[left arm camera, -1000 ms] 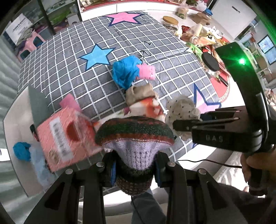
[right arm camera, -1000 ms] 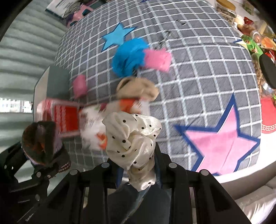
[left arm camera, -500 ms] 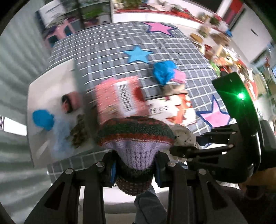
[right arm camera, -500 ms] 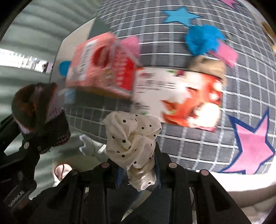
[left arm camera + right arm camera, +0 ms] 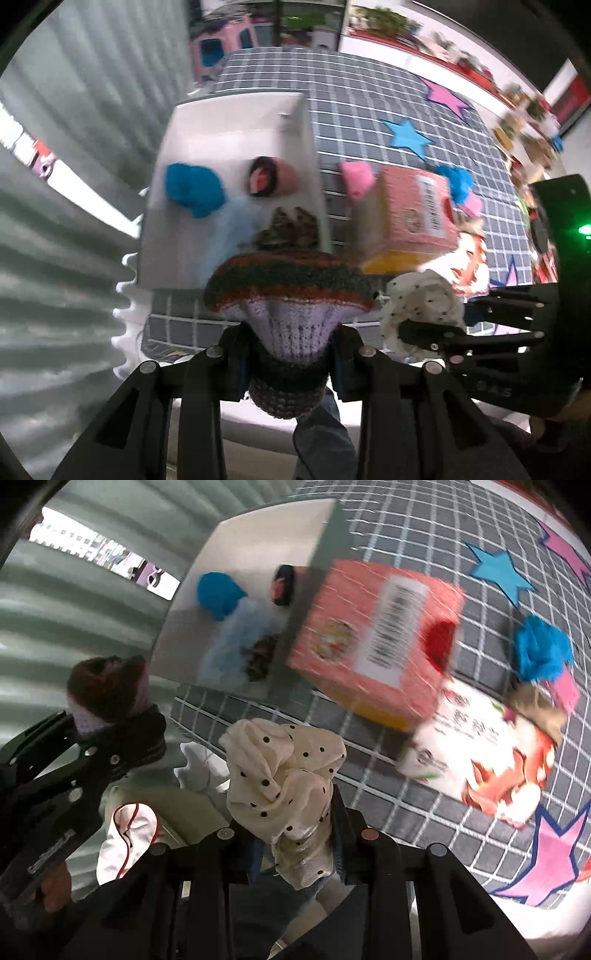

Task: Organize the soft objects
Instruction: 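Lift the beanie and scrunchie and carry them toward the white box, then lower the held beanie and scrunchie into the white box with both tools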

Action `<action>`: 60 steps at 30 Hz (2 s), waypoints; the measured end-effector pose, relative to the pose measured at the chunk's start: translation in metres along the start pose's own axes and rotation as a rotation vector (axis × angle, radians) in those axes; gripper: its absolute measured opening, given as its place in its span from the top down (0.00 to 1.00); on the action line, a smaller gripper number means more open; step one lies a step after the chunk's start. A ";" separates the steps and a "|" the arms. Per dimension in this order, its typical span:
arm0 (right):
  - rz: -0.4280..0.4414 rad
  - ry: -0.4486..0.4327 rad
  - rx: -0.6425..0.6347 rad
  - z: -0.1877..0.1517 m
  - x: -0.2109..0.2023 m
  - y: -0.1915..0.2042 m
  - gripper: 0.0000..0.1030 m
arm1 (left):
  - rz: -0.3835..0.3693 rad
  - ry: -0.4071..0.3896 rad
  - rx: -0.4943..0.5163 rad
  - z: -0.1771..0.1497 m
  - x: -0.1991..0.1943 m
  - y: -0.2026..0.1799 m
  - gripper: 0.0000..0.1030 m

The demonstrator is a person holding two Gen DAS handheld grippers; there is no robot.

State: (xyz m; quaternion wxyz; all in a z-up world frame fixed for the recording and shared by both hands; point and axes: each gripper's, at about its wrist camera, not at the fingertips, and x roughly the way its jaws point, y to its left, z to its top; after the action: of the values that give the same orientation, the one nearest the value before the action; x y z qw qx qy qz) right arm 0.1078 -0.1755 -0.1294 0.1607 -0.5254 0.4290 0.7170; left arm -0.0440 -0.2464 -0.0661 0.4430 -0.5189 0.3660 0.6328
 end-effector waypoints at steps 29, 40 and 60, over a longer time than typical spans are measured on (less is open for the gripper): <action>-0.063 -0.066 -0.101 0.106 0.010 0.064 0.69 | 0.103 0.010 -0.260 0.045 0.045 0.089 0.65; -0.085 -0.044 -0.064 0.137 0.034 0.060 0.69 | 0.123 0.051 -0.275 0.066 0.080 0.095 0.65; -0.087 0.121 -0.065 0.109 0.088 0.061 0.69 | 0.132 0.168 -0.240 0.040 0.119 0.095 0.65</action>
State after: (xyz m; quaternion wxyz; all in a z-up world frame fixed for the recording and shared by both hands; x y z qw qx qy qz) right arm -0.0356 -0.1453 -0.1718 0.1482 -0.5908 0.3913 0.6898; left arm -0.1550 -0.2204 -0.1744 0.3030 -0.5939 0.3569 0.6542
